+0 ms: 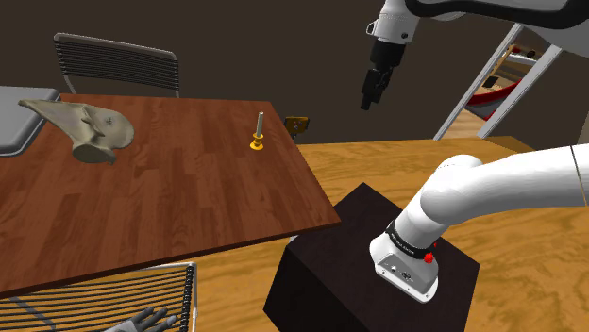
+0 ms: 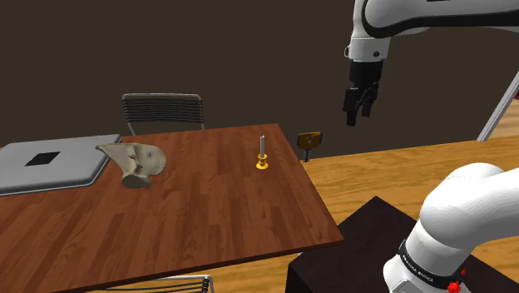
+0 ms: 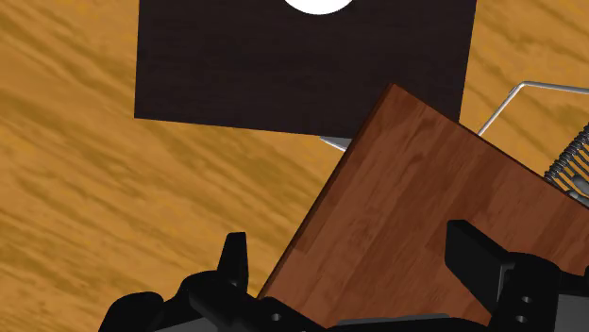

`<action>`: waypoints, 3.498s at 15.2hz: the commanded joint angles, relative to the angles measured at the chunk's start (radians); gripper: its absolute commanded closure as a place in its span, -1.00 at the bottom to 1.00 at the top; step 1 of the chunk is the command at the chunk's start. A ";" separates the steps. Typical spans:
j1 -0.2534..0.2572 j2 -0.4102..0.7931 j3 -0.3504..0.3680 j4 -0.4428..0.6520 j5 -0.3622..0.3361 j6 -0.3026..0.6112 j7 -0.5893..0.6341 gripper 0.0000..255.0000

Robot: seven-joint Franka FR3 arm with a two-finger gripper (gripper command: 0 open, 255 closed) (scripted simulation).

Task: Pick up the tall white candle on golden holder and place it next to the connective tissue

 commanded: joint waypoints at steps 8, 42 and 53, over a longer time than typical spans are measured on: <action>0.039 0.090 -0.026 -0.131 0.022 0.354 -0.081 -1.00; 0.273 0.874 -0.077 0.042 0.556 1.322 -0.682 -1.00; 0.273 0.873 -0.077 0.043 0.556 1.321 -0.681 1.00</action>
